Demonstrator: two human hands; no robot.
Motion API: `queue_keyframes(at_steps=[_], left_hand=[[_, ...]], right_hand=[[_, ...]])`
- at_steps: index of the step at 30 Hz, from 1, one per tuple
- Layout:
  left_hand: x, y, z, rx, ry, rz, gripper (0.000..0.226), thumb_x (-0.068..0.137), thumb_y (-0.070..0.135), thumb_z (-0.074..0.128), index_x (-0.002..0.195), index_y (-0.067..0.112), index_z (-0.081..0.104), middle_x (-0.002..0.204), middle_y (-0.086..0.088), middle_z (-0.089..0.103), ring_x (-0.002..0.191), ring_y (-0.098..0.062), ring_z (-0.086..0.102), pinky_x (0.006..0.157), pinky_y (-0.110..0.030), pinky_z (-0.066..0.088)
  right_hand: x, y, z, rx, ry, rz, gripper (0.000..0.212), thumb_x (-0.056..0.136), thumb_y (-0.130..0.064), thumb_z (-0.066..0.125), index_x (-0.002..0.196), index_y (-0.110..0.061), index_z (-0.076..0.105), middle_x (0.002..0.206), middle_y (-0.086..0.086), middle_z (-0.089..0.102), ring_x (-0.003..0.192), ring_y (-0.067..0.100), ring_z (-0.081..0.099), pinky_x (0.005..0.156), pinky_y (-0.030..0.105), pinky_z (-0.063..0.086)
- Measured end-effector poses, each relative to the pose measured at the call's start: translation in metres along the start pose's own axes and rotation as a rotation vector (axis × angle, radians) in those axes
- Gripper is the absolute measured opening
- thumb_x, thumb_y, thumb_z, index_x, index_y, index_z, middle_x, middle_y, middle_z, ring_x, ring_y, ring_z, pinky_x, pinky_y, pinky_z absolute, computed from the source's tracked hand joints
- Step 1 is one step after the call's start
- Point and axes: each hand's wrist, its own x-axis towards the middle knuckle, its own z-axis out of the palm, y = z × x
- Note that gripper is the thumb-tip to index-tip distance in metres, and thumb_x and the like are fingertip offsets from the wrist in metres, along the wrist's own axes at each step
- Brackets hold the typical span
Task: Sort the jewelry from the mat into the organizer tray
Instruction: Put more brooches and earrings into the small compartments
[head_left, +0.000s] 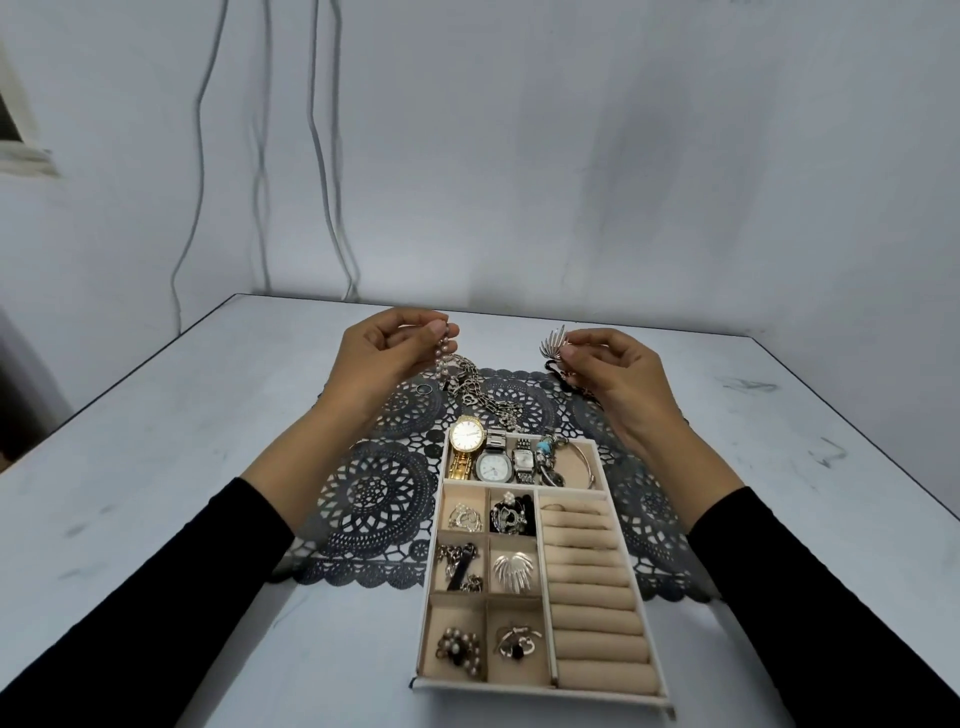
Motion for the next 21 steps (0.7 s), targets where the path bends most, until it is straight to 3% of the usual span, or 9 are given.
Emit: queue_keyframes(at_steps=[8, 14, 21], left_hand=[[-0.044, 0.016, -0.003, 0.022, -0.005, 0.039, 0.01, 0.09, 0.008, 0.065, 0.099, 0.009, 0.069, 0.092, -0.002, 0.077, 0.083, -0.011, 0.074, 0.069, -0.017, 0.054], [-0.07, 0.019, -0.006, 0.014, -0.016, 0.049, 0.009, 0.09, 0.008, 0.065, 0.097, 0.012, 0.07, 0.092, -0.003, 0.077, 0.085, -0.011, 0.073, 0.067, -0.016, 0.053], [-0.085, 0.016, -0.005, 0.022, -0.037, 0.035, 0.012, 0.089, 0.01, 0.066, 0.1, 0.011, 0.07, 0.096, -0.005, 0.077, 0.088, -0.014, 0.073, 0.069, -0.019, 0.056]], right_hand=[[-0.047, -0.015, 0.005, -0.062, -0.044, -0.096, 0.017, 0.078, -0.005, 0.073, 0.093, -0.012, 0.069, 0.08, 0.004, 0.073, 0.077, 0.018, 0.066, 0.071, 0.025, 0.055], [-0.08, -0.021, 0.009, -0.086, -0.144, -0.134, 0.017, 0.078, 0.0, 0.071, 0.095, -0.005, 0.07, 0.081, 0.006, 0.072, 0.076, 0.015, 0.065, 0.067, 0.021, 0.055], [-0.11, -0.022, 0.001, -0.263, -0.371, -0.051, 0.022, 0.077, 0.0, 0.072, 0.1, 0.0, 0.071, 0.087, 0.013, 0.073, 0.077, 0.017, 0.068, 0.07, 0.024, 0.056]])
